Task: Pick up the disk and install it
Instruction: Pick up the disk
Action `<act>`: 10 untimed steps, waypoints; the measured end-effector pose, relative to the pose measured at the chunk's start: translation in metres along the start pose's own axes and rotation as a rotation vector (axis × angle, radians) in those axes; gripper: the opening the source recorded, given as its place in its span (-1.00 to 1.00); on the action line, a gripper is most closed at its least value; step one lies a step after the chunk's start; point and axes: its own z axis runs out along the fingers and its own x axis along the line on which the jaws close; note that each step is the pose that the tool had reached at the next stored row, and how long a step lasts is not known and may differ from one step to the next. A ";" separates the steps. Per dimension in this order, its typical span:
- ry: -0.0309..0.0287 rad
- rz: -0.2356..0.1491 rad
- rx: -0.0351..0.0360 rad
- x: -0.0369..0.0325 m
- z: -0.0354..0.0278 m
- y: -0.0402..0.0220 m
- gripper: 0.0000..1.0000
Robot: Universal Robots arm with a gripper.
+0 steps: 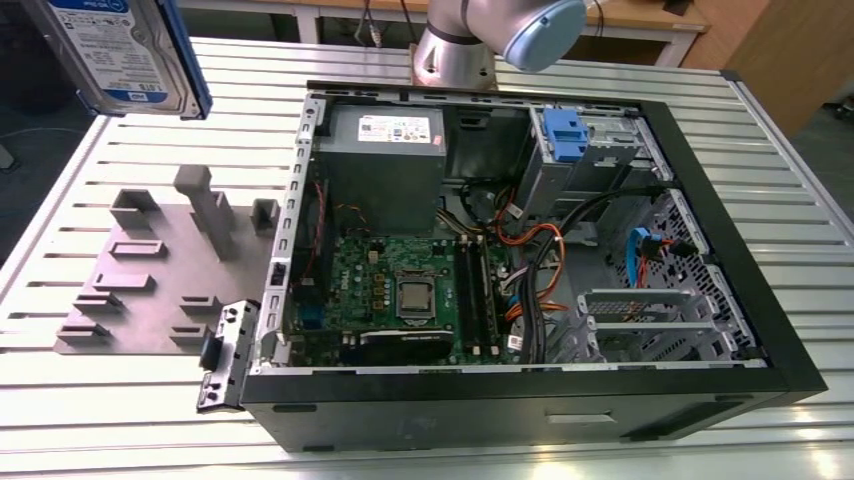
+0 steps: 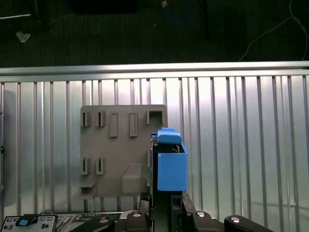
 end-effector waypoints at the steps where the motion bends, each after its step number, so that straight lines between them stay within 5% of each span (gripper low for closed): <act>1: 0.0000 0.000 0.0000 0.0000 0.0000 -0.0001 -0.30; 10: 0.0001 0.000 -0.0001 -0.0003 -0.0002 -0.0053 -0.30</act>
